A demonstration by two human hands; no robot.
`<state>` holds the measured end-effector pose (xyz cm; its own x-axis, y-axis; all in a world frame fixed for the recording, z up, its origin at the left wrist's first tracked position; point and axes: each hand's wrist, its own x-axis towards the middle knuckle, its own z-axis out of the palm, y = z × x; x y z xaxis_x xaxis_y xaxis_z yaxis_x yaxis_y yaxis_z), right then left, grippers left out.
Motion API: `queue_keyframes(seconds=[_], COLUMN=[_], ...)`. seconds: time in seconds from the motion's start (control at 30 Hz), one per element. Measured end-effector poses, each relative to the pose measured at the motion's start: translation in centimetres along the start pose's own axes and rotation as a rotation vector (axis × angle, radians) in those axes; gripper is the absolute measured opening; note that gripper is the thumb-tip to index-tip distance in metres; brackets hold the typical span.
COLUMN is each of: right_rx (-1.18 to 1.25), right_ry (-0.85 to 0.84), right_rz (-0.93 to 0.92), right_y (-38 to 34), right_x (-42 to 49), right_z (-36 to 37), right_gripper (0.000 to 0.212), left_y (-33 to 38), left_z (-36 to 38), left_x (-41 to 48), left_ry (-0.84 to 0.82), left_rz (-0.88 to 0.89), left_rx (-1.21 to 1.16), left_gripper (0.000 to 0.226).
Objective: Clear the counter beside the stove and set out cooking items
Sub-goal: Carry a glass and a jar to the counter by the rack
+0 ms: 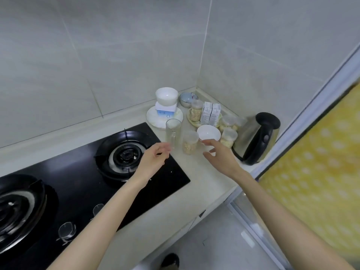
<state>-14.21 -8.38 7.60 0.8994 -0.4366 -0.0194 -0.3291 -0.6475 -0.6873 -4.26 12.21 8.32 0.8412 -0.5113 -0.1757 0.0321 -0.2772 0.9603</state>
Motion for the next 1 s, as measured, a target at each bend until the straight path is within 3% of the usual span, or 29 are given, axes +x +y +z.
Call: queue_keyframes(seconds=[0.4,0.7,0.87,1.0], right_rx=[-0.238,-0.344,-0.161,0.086], right_ry=[-0.269,-0.404,-0.391,-0.389], right_rz=[0.077,-0.11,-0.209,-0.232], right_y=[3.8,6.3,5.9,3.8], right_x=[14.3,18.0,18.5,18.5], right_z=[4.6,4.5,1.0,-2.9], right_gripper=[0.076,0.069,0.073,0.072], left_y=[-1.3,-3.0,-2.4,-1.4], left_z=[0.6,3.0,5.2,6.9], left_x=[9.5,10.7,10.6,10.2], left_ry=[-0.009,0.126,0.209,0.192], left_rz=[-0.031,-0.119,-0.125,-0.078], left_rx=[0.068,0.082,0.064,0.156], left_gripper=[0.035,0.035,0.042,0.069])
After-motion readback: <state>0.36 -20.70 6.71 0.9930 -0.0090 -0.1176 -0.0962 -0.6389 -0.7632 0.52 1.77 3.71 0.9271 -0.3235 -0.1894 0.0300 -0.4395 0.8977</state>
